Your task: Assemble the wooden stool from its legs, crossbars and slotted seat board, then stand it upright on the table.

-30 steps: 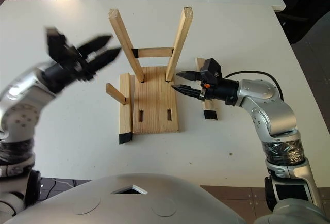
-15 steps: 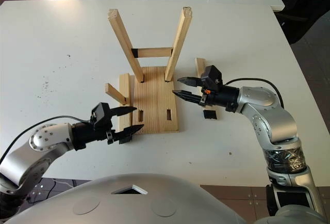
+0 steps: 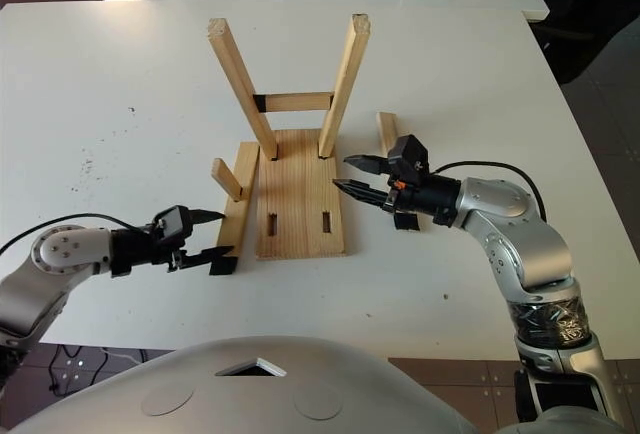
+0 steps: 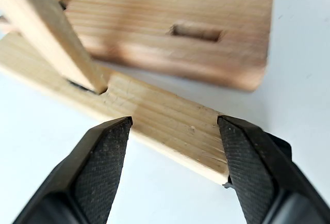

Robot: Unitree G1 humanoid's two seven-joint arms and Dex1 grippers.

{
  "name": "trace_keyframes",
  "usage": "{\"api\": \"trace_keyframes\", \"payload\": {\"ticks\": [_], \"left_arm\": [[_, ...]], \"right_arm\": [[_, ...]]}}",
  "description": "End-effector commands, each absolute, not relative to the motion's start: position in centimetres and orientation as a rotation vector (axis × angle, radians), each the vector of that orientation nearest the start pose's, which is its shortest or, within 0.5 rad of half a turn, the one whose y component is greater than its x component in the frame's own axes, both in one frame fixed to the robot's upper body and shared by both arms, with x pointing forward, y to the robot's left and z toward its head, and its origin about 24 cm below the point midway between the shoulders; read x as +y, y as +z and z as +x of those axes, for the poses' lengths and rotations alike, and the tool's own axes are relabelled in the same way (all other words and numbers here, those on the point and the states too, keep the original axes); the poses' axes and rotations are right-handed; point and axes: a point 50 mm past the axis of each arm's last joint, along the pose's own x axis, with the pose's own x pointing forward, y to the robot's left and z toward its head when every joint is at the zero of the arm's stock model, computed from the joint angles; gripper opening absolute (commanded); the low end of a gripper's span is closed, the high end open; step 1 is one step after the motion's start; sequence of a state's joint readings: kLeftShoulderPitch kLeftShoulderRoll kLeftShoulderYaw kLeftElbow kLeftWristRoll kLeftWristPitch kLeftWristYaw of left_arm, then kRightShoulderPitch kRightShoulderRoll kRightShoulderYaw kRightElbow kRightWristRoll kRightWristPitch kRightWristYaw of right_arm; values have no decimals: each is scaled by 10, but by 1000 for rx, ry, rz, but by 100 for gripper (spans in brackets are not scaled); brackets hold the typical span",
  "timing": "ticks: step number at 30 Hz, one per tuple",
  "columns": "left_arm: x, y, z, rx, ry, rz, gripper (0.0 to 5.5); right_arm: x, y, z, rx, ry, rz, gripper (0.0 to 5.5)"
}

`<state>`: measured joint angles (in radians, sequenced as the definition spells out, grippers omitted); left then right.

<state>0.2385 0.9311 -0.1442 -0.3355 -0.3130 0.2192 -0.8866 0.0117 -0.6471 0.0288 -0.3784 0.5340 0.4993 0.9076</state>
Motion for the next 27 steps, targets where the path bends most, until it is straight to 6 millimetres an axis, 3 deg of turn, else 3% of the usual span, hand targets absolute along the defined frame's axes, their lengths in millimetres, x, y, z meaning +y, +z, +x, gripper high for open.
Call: {"api": "trace_keyframes", "payload": {"ticks": [1,7,12,19,26,27], "left_arm": [[256,55,182,677,-989,549,307],[285,72,203,663,-881,636,307],[278,78,211,613,-853,523,307],[258,62,211,617,-862,372,307],[262,27,222,688,-741,400,307],[262,26,223,677,-725,396,288]], "right_arm": [[-179,101,214,260,1086,-63,218],[-178,100,214,258,1080,-65,218],[-178,99,214,260,1079,-68,218],[-178,98,216,267,1090,-76,218],[-176,97,217,274,1107,-84,218],[-176,97,218,274,1110,-86,218]]}}
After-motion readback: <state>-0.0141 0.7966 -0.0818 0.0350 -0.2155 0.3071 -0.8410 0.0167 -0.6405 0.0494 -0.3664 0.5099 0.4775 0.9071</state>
